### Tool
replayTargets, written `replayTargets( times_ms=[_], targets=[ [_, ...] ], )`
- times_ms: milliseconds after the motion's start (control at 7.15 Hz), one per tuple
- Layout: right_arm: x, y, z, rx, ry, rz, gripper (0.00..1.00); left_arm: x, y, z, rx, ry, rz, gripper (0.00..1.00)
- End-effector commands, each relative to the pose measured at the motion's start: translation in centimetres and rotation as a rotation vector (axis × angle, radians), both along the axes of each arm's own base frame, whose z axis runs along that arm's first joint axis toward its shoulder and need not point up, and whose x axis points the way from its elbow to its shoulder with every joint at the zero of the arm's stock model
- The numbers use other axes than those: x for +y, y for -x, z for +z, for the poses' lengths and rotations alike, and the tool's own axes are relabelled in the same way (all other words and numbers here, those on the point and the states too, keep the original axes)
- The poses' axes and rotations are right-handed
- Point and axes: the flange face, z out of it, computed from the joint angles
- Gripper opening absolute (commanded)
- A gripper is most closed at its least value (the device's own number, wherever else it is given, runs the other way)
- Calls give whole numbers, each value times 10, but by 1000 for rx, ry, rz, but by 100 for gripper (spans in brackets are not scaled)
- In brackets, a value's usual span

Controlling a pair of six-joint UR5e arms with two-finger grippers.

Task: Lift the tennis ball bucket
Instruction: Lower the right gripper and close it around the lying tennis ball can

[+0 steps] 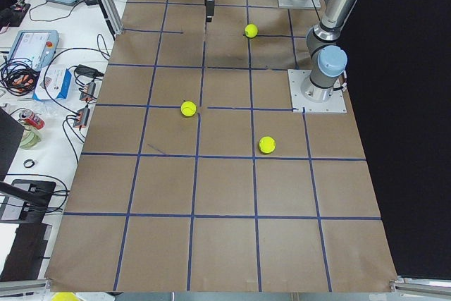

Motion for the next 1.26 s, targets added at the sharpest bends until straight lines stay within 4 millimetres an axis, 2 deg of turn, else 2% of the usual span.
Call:
replayTargets(
  times_ms=[0, 280, 839, 1119],
  targets=[
    [1, -4, -2, -35, 0, 17, 100, 0, 1, 0, 1, 0, -1, 100],
    [5, -10, -18, -78, 2, 72, 100, 0, 1, 0, 1, 0, -1, 100],
    [7, -13, -24, -87, 2, 97, 100, -1, 1, -1, 3, 0, -1, 100],
    [10, -14, -25, -94, -8, 105, 86, -1, 1, -1, 4, 0, 0, 100]
  ],
)
